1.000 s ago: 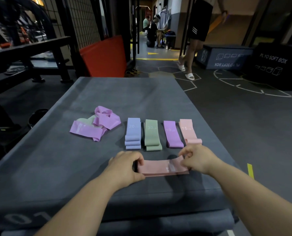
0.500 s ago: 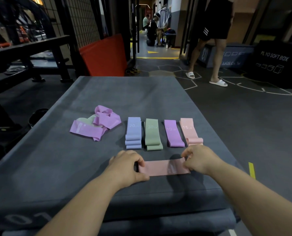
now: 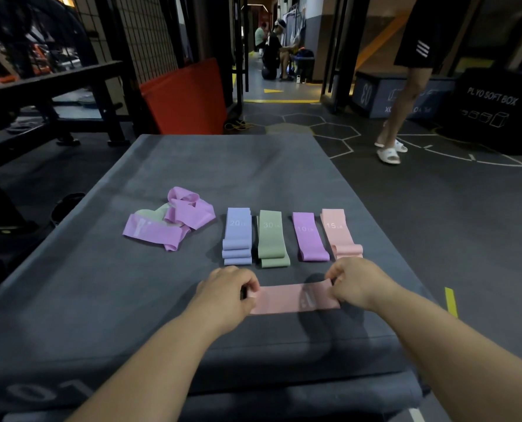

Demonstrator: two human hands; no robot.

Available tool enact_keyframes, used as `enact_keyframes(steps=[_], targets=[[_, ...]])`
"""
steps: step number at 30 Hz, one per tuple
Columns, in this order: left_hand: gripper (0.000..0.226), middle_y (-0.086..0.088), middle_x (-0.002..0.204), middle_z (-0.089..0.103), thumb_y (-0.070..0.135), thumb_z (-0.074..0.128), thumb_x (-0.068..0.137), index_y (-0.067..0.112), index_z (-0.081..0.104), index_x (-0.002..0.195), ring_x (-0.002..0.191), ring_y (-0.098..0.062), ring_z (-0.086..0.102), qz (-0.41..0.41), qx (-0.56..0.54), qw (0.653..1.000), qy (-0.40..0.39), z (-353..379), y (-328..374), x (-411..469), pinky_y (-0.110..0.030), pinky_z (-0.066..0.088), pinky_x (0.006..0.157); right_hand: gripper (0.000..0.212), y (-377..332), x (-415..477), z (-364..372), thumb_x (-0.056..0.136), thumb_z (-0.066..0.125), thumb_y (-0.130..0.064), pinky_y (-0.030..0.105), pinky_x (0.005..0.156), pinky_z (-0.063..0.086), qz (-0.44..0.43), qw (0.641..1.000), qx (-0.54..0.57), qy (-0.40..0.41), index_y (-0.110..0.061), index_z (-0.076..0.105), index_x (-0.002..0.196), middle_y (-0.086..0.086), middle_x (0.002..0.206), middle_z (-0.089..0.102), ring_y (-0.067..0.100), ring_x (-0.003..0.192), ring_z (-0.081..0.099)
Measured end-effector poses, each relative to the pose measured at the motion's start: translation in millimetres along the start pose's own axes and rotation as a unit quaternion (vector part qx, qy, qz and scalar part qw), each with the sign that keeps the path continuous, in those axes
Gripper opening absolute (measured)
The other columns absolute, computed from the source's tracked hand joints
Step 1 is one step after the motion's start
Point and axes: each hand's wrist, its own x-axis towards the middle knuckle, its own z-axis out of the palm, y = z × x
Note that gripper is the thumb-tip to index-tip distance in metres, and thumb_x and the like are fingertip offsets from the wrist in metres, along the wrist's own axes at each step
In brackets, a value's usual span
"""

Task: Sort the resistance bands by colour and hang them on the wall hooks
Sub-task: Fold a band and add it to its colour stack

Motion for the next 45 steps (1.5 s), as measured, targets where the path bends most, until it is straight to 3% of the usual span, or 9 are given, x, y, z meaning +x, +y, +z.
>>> enact_keyframes(steps=[8, 13, 17, 24, 28, 34, 37, 40, 45], targets=[[0.048, 0.01, 0.12, 0.056, 0.028, 0.062, 0.087, 0.029, 0.048, 0.133, 0.107, -0.012, 0.055, -0.051, -0.024, 0.998, -0.041, -0.2, 4.0, 3.9, -0.029, 0.045, 0.094, 0.017, 1.6, 1.8, 1.2, 0.072, 0.064, -0.012, 0.027, 0.071, 0.053, -0.017, 0.999, 0.019, 0.023, -0.028, 0.058, 0.07, -0.007, 0.081, 0.066, 0.014, 0.08, 0.061], [0.017, 0.011, 0.095, 0.056, 0.025, 0.059, 0.085, 0.036, 0.057, 0.098, 0.086, -0.01, 0.054, -0.055, -0.014, 0.998, -0.039, -0.9, 8.7, 4.6, -0.026, 0.047, 0.078, 0.032, 0.7, 1.4, -0.1, 0.077, 0.058, -0.008, 0.025, 0.08, 0.051, -0.029, 0.999, 0.043, -0.004, -0.028, 0.061, 0.101, -0.007, 0.091, 0.067, 0.015, 0.089, 0.062], [0.016, 0.012, 0.095, 0.048, 0.022, 0.059, 0.082, 0.035, 0.049, 0.08, 0.083, -0.01, 0.051, -0.033, -0.026, 0.999, -0.026, -1.7, 11.6, 3.9, -0.024, 0.041, 0.072, 0.023, -0.3, -0.3, -1.5, 0.077, 0.057, -0.01, 0.023, 0.074, 0.051, -0.035, 0.999, 0.028, -0.006, -0.033, 0.064, 0.074, -0.011, 0.084, 0.067, 0.011, 0.083, 0.063], [0.019, 0.009, 0.072, 0.053, 0.03, 0.059, 0.085, 0.029, 0.043, 0.075, 0.064, -0.01, 0.046, -0.01, -0.094, 0.996, 0.004, -2.6, 13.4, 3.4, -0.027, 0.034, 0.056, 0.016, 0.4, 3.7, -7.7, 0.08, 0.055, -0.019, 0.026, 0.071, 0.048, -0.022, 0.994, 0.096, 0.038, -0.031, 0.06, 0.071, -0.007, 0.078, 0.061, 0.017, 0.083, 0.061], [0.021, 0.006, 0.073, 0.053, 0.019, 0.057, 0.081, 0.029, 0.041, 0.07, 0.069, -0.015, 0.049, 0.016, -0.128, 0.992, 0.013, 0.5, 15.1, 5.1, -0.033, 0.041, 0.063, 0.021, -2.8, 0.0, -6.5, 0.087, 0.044, -0.006, 0.026, 0.051, 0.052, 0.002, 0.962, 0.273, 0.019, -0.02, 0.058, 0.081, 0.006, 0.069, 0.065, 0.018, 0.058, 0.065], [0.024, 0.007, 0.088, 0.055, 0.019, 0.061, 0.082, 0.031, 0.043, 0.073, 0.072, -0.012, 0.048, 0.041, -0.147, 0.988, -0.016, 3.5, 19.4, 2.1, -0.026, 0.041, 0.063, 0.012, 0.4, 4.3, -8.6, 0.089, 0.051, -0.01, 0.031, 0.06, 0.053, 0.012, 0.897, 0.44, 0.029, -0.014, 0.058, 0.08, 0.013, 0.086, 0.073, 0.025, 0.079, 0.071], [0.024, 0.011, 0.095, 0.066, 0.016, 0.062, 0.079, 0.028, 0.043, 0.071, 0.081, -0.016, 0.06, 0.029, -0.179, 0.983, -0.037, 4.4, 21.5, 1.8, -0.034, 0.049, 0.071, 0.013, 1.9, 5.8, -6.3, 0.086, 0.066, -0.02, 0.031, 0.06, 0.054, 0.001, 0.883, 0.468, 0.033, -0.013, 0.057, 0.079, 0.013, 0.085, 0.072, 0.023, 0.074, 0.07], [0.022, 0.008, 0.096, 0.069, 0.016, 0.064, 0.076, 0.028, 0.046, 0.07, 0.083, -0.016, 0.063, 0.022, -0.18, 0.982, -0.05, 3.5, 23.5, 1.4, -0.035, 0.051, 0.074, 0.017, 2.3, 8.2, -1.4, 0.078, 0.073, -0.012, 0.03, 0.058, 0.054, 0.0, 0.892, 0.448, 0.055, -0.014, 0.055, 0.078, 0.013, 0.078, 0.066, 0.024, 0.069, 0.066], [0.023, 0.013, 0.077, 0.066, 0.021, 0.075, 0.074, 0.027, 0.053, 0.072, 0.067, 0.001, 0.059, 0.02, -0.175, 0.982, -0.065, 3.2, 24.7, 0.2, -0.016, 0.046, 0.062, 0.018, 3.2, 12.8, 2.6, 0.082, 0.06, 0.001, 0.028, 0.057, 0.052, -0.003, 0.887, 0.459, 0.049, -0.015, 0.054, 0.085, 0.016, 0.08, 0.056, 0.024, 0.063, 0.058]])
